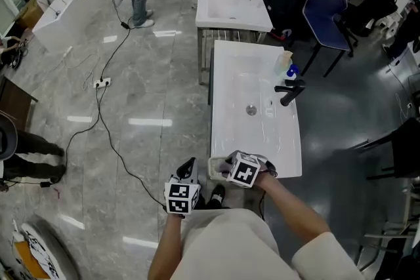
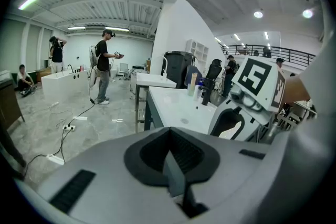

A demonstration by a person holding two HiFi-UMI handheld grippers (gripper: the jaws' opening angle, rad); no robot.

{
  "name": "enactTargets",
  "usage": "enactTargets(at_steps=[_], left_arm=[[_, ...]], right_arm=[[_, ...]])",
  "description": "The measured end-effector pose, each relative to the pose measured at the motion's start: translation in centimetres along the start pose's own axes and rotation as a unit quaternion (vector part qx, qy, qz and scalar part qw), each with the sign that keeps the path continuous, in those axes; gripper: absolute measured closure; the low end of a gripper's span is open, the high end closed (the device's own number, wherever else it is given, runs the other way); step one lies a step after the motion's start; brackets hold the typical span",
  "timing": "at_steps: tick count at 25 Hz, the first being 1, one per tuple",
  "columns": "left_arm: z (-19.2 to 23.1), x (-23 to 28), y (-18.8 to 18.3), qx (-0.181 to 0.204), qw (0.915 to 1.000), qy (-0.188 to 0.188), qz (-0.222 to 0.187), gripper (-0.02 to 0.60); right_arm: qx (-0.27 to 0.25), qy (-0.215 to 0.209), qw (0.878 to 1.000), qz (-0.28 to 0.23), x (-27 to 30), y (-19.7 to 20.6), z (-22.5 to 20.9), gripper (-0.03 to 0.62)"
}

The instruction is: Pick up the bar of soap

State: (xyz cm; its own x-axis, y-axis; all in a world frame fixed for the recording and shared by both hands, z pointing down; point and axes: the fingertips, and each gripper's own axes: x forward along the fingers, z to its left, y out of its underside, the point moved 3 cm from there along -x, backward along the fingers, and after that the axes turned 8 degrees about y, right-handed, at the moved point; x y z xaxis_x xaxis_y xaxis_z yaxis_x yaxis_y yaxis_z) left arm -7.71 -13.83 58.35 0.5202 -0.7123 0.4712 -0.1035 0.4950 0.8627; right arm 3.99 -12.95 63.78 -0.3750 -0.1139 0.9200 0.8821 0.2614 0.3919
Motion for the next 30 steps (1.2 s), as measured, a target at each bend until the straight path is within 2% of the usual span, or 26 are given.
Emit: enactTargets(at_steps=[8, 15, 22, 27, 30], left_arm=[[0.2, 0.9, -1.3, -0.002, 1.0000, 0.000, -0.004, 0.575], [-0.5, 2.1, -1.9, 0.007, 0.9999, 0.009, 0.002, 0.577], [-1.0, 2.9, -2.7, 0.019, 0.9996, 0.020, 0.003, 0.575], [-1.0, 3.7, -3.3, 0.005, 0.9996, 0.023, -0.011, 0.577], [-1.2, 4.1, -3.5, 0.009, 0.9995, 0.028, -0.014, 0.577]], right_arm=[[0.052, 0.026, 0.996, -0.069, -2.5, -0.5, -1.3, 0.416], [0.143, 0.046, 0.975, -0.162, -4.7, -0.3, -2.2, 0.414], [0.223, 0.043, 0.938, -0.262, -6.2, -1.1, -1.2, 0.414], [0.303, 0.064, 0.894, -0.325, -6.8, -1.7, -1.3, 0.414], [0.309, 0.077, 0.883, -0.344, -7.2, -2.2, -1.7, 0.414]])
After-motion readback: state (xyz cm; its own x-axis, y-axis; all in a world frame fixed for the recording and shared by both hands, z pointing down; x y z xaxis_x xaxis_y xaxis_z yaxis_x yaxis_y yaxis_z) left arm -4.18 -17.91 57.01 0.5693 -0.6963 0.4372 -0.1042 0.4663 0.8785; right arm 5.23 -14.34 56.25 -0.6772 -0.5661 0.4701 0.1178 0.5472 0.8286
